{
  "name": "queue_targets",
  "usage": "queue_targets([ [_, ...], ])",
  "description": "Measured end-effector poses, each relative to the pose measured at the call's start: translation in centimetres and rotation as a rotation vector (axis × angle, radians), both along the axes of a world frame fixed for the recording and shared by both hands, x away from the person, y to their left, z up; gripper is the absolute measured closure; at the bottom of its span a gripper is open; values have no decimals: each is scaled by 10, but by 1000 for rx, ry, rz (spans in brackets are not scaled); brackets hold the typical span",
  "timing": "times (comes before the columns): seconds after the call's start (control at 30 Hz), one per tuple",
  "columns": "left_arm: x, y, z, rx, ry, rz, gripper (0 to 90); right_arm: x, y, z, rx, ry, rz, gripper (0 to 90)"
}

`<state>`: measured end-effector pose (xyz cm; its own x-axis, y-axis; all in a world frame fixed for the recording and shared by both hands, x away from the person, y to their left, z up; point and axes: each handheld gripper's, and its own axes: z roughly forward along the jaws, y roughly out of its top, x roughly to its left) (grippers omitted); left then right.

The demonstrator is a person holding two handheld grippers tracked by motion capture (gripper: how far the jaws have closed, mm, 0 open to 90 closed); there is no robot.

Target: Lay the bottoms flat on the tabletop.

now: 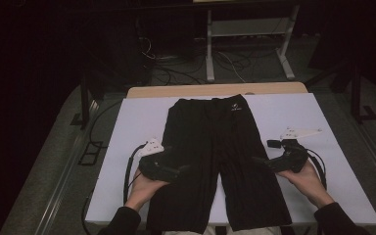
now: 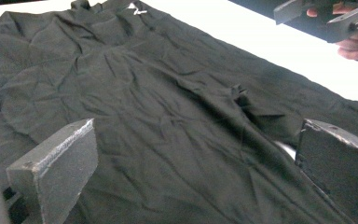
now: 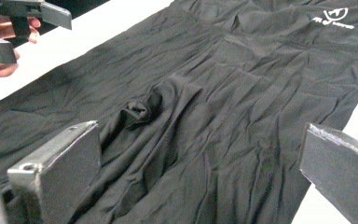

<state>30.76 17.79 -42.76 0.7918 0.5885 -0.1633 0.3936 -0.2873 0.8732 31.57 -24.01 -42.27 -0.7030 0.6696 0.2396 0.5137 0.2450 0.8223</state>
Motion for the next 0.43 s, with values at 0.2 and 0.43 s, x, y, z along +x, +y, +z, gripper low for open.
queue_targets([
  [0.2,-1,-1,-5,12,4,-21,0,-3,0,-8,-10,-2,9,0],
  [0.43,-2,-3,-7,9,10,-31,0,-6,0,-11,-14,-2,-5,0],
])
